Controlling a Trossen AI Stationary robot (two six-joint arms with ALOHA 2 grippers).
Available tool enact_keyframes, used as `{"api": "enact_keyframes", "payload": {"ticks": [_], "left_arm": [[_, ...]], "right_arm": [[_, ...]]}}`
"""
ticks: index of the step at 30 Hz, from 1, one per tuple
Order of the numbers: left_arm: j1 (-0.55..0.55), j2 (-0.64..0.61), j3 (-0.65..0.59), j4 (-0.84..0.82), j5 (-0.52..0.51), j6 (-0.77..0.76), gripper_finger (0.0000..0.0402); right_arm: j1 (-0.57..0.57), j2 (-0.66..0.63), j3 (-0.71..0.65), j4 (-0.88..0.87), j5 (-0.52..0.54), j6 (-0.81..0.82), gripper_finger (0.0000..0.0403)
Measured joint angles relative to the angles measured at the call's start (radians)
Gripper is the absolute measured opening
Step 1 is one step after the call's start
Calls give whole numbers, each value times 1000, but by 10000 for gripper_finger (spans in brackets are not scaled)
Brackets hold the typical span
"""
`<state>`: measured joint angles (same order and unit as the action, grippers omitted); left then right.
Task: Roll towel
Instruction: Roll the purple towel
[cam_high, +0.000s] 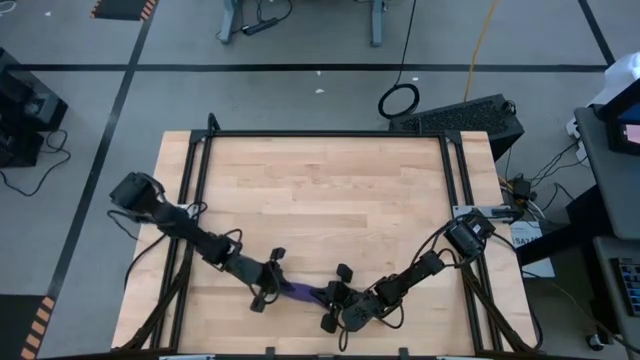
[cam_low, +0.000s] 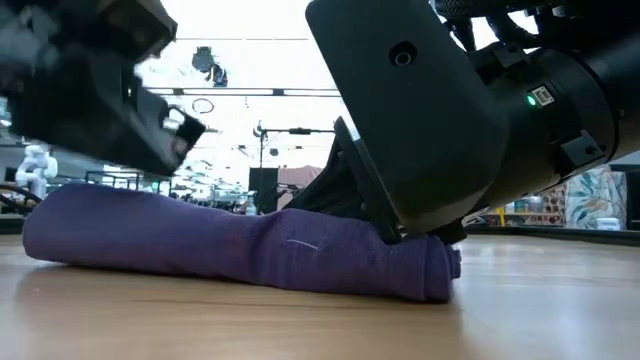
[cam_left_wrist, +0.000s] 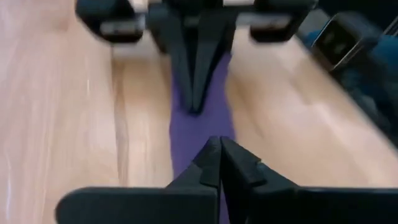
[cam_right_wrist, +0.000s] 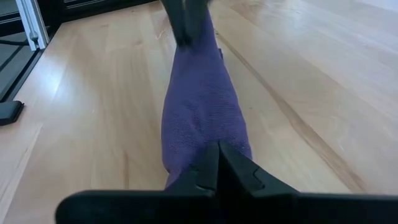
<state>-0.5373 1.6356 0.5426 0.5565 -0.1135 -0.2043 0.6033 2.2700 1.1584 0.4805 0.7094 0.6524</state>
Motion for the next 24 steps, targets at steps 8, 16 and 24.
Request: {"api": "enact_keyframes", "payload": {"ticks": [8, 16, 24], "left_arm": [[1, 127, 2, 15, -75, -92, 12], [0, 147, 3, 25, -79, -130, 12], [0, 147, 2, 26, -71, -131, 12]], "right_arm": [[0, 0, 0, 1, 0, -8, 0], [2, -27, -3, -1, 26, -21, 1], [1, -129, -4, -19, 39, -71, 15]]}}
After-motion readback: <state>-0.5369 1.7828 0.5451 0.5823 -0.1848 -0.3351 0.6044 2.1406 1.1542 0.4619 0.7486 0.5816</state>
